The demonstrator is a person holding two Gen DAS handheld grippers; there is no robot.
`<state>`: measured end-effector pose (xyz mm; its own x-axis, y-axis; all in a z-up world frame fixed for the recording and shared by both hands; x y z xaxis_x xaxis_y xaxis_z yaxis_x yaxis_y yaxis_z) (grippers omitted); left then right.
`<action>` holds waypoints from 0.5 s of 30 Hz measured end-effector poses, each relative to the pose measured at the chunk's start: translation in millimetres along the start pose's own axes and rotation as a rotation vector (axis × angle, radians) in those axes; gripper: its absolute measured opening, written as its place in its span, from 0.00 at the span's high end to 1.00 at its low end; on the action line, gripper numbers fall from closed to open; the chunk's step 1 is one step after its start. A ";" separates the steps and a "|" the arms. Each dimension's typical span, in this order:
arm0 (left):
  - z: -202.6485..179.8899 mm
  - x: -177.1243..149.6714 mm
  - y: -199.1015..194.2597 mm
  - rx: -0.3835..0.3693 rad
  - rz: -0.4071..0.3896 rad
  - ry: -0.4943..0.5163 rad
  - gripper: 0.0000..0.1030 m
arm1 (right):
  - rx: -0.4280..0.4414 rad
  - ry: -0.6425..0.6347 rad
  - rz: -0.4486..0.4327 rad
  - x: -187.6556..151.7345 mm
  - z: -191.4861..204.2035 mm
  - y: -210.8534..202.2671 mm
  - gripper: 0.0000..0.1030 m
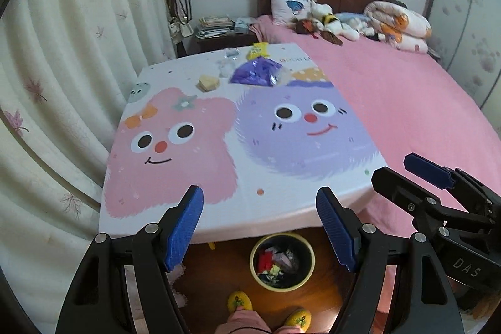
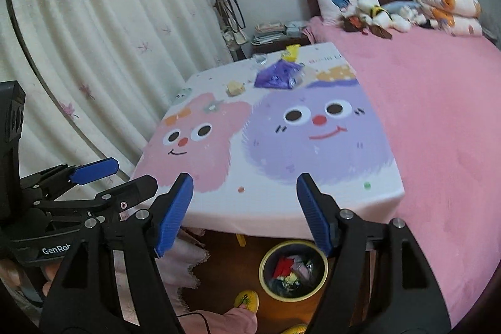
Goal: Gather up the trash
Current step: 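Raise both tools back toward the table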
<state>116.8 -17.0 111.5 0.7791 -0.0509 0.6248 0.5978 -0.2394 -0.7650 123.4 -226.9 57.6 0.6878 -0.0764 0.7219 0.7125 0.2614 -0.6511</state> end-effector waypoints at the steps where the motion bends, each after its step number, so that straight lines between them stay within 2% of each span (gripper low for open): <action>1: 3.1 5.5 -0.6 0.006 -0.005 -0.008 0.26 | -0.001 -0.012 -0.004 8.0 2.1 2.2 0.36; 8: 37.3 47.7 20.1 0.032 -0.031 -0.049 0.26 | -0.004 -0.077 -0.007 47.6 14.5 34.9 0.36; 15: 107.5 114.4 82.9 0.001 -0.014 -0.031 0.26 | -0.037 -0.077 0.003 95.3 33.2 102.5 0.36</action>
<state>275.8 61.6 102.8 0.7763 -0.0174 0.6302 0.6087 -0.2392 -0.7565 257.4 -175.5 67.5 0.6780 -0.0010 0.7351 0.7163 0.2256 -0.6603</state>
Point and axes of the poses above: each gripper's, at about its wrist camera, not at the fingertips, and y roughly the way its jaws point, z to its left, x to its top, the point moved 3 cm from there along y, roughly the way its jaws point, and after that the axes turned 8 degrees about -x, right-handed, at the moved point
